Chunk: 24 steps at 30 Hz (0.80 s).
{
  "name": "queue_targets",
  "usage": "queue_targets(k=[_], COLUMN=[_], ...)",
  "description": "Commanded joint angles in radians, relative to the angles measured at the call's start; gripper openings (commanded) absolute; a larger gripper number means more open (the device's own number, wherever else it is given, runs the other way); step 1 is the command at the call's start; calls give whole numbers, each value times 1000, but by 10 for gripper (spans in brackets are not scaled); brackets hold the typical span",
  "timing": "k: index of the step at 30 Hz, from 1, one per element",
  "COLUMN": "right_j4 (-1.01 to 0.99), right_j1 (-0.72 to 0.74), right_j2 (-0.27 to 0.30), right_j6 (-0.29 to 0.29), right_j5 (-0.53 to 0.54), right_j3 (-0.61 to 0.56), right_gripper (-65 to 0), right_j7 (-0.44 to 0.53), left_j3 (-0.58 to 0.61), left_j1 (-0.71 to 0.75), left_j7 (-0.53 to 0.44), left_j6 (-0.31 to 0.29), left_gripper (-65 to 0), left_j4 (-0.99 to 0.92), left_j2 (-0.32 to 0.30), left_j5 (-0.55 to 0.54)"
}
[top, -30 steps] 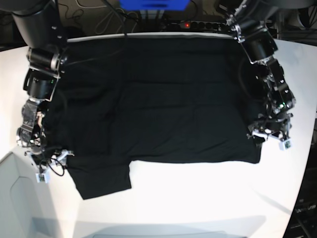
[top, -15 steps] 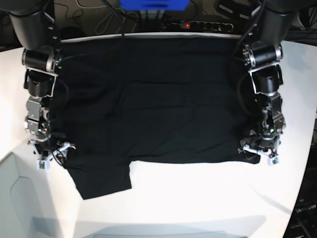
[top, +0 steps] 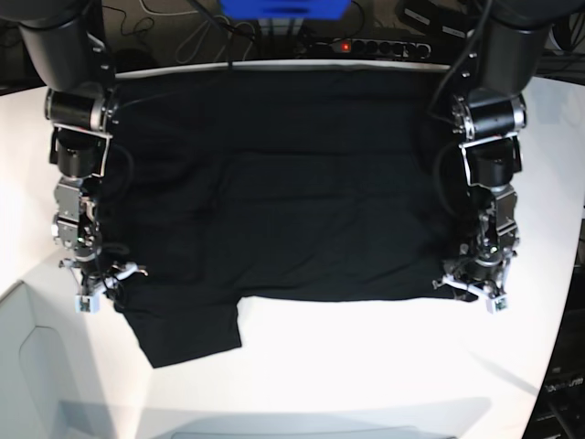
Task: Fold the T-shirt properly
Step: 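Move both grippers to the hem corners and grasp them, then lift the hem with both grippers and fold it toward the collar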
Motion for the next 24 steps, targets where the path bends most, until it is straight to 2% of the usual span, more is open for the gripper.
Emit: queue_targets(k=[1, 3, 4, 8, 12, 14, 18, 21, 24], right_j4=[-13, -13, -8, 10, 122, 199, 359, 462, 570], right_j1=[-5, -5, -5, -3, -26, -53, -126, -172, -223], right_j2=[-4, -3, -1, 0, 0, 0, 0, -1, -1], right_j6=[11, 11, 11, 11, 11, 14, 14, 14, 16], right_j5=[-26, -26, -26, -24, -24, -24, -24, -20, -20], right_j3=[-5, -7, -7, 2, 4, 4, 4, 5, 11], right_gripper=[-650, -650, -650, -650, -650, -650, -650, -650, -650], right_j7=[-99, -99, -99, -93, -99, -99, -99, -99, -99], left_j3=[0, 0, 0, -5, -9, -19, -117, -154, -173], left_j1=[-19, -18, -18, 2, 4, 35, 140, 203, 268], left_j7=[21, 24, 26, 26, 46, 124, 256, 311, 347], left_j6=[-4, -2, -2, -2, -2, -2, -2, -2, -2], left_gripper=[-488, -609, -650, -648, -650, -650, -650, -650, -650], left_j4=[5, 4, 4, 16, 70, 143, 419, 579, 694], left_j2=[-5, -5, -5, -5, -6, -9, 0, 32, 38], left_j5=[-1, -1, -1, -8, -11, -13, -36, -37, -47])
